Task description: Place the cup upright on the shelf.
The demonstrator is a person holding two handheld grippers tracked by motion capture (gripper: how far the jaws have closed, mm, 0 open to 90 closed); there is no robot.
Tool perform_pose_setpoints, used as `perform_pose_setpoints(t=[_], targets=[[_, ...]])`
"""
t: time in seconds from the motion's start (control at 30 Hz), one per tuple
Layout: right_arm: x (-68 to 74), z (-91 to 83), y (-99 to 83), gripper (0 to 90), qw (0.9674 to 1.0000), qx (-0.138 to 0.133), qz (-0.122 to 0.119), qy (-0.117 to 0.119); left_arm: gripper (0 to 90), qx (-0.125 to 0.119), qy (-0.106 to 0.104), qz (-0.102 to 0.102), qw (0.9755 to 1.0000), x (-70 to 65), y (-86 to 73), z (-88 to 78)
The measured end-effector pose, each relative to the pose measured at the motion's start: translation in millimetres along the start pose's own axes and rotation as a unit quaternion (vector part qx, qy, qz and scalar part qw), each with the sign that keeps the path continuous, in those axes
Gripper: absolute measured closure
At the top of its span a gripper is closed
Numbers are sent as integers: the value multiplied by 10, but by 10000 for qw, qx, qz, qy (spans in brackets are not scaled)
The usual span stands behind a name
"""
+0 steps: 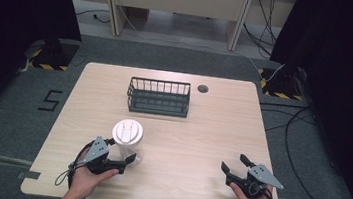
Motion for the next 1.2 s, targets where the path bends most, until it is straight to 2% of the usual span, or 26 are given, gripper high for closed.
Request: perform_pose_setpoints(t=[0.3, 0.57, 0.83, 1.2], targets=[[0, 3, 0, 210, 10000, 10, -18, -18, 156, -8, -80, 78, 9999, 27, 29, 89], [1, 3, -1, 213, 10000, 29, -12, -8, 171, -70, -113, 88, 9999, 41, 25, 100], [-5, 6, -1, 216, 10000, 32, -4, -11, 174, -147, -146, 21, 9998, 40, 26, 104], [-12, 7, 0, 217, 10000, 38, 54, -2, 175, -189, -83, -18, 9998, 45, 89, 88]])
Point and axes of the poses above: each handheld gripper's, and its own axes: z roughly forward along the jaws, y roughly out of its top, x roughly to its left, the point moved 5 cm from there along z, roughly forward along the jaws, and after that the axes turned 15 degrees about -y, right-handed, at the moved point
